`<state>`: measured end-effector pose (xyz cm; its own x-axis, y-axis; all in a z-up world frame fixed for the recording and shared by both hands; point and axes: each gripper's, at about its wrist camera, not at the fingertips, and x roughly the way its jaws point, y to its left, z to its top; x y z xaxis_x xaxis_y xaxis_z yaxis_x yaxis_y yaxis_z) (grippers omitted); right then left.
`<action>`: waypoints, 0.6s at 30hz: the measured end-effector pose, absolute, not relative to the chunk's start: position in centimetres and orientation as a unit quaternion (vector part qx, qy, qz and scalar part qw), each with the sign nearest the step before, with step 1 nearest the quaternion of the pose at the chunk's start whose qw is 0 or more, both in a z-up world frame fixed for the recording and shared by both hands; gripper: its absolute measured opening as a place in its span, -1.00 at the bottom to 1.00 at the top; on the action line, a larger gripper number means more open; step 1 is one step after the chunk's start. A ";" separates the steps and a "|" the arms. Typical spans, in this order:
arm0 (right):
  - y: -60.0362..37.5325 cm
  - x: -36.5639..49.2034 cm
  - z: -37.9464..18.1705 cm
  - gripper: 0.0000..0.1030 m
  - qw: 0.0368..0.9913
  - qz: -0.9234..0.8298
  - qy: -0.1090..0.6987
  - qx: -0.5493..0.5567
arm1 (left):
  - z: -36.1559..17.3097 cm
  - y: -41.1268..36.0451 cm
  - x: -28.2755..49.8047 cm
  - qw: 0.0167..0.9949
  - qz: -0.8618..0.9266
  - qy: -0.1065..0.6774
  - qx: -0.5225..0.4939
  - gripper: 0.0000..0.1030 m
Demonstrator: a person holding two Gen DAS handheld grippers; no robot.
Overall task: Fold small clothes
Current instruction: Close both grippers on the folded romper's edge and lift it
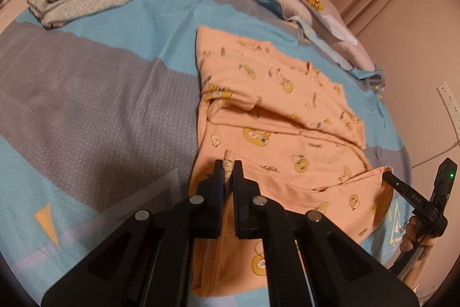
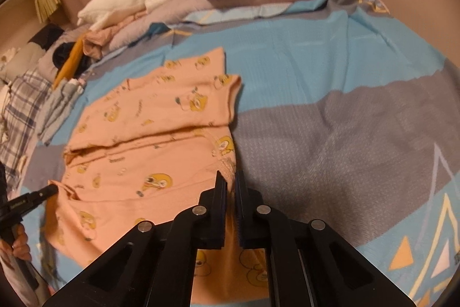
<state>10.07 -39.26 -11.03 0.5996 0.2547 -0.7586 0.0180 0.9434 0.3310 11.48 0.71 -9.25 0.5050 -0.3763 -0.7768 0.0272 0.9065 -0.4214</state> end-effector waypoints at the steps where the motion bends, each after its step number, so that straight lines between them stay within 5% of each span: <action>1: -39.4 9.9 -10.6 -0.89 0.884 0.067 0.436 0.155 | -8.9 0.7 11.3 0.851 -0.119 0.479 -0.181 -0.91; 18: -39.8 8.4 -5.4 -0.89 0.916 0.076 0.358 0.168 | -3.2 1.0 9.9 0.882 -0.137 0.405 -0.197 -0.92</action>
<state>8.44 -39.80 -5.42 0.7327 0.2584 -0.6296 -0.0187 0.9324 0.3610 9.88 0.99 -3.23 0.6349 -0.4004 -0.6608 0.0815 0.8852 -0.4581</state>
